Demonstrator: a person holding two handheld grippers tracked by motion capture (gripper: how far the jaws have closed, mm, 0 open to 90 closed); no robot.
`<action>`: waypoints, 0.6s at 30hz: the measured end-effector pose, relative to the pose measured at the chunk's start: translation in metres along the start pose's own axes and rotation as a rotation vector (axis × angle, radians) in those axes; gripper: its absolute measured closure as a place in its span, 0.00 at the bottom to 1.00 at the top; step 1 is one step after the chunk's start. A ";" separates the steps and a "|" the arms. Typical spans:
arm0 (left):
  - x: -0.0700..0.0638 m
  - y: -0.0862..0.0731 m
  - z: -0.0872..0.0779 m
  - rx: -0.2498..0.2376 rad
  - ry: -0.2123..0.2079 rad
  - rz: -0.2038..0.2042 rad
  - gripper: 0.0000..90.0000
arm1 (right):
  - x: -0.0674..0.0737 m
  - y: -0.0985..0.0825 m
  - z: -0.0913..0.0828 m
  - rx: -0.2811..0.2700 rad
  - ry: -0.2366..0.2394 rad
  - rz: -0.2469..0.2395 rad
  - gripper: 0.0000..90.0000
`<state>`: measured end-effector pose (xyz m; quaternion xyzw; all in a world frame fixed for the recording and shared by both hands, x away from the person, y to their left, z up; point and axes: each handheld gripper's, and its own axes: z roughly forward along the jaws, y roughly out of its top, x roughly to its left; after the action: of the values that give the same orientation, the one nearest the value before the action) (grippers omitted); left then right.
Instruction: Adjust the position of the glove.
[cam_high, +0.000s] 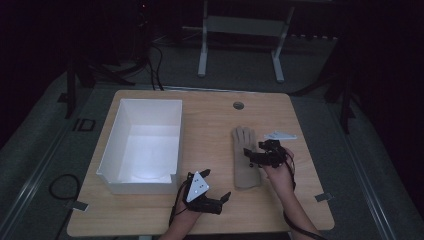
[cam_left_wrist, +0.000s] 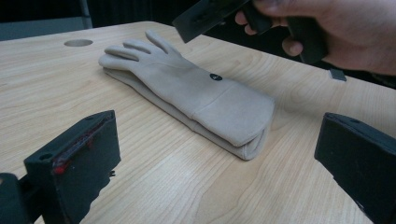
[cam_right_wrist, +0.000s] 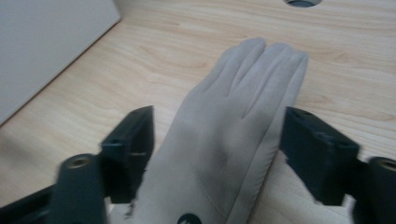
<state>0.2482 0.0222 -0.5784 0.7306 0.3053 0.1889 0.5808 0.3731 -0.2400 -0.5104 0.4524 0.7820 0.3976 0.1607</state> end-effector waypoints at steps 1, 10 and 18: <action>0.000 0.000 0.000 0.000 0.001 0.003 0.00 | -0.002 0.000 0.000 -0.003 0.020 0.001 0.20; -0.003 0.004 0.005 -0.018 -0.062 0.097 0.00 | -0.011 -0.004 -0.007 -0.058 0.082 -0.101 0.17; -0.004 0.015 0.015 -0.017 -0.140 0.053 0.05 | -0.033 -0.011 -0.017 0.017 0.151 -0.086 0.14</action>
<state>0.2583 0.0063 -0.5679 0.7449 0.2430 0.1553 0.6016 0.3741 -0.2793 -0.5115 0.3886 0.8139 0.4165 0.1144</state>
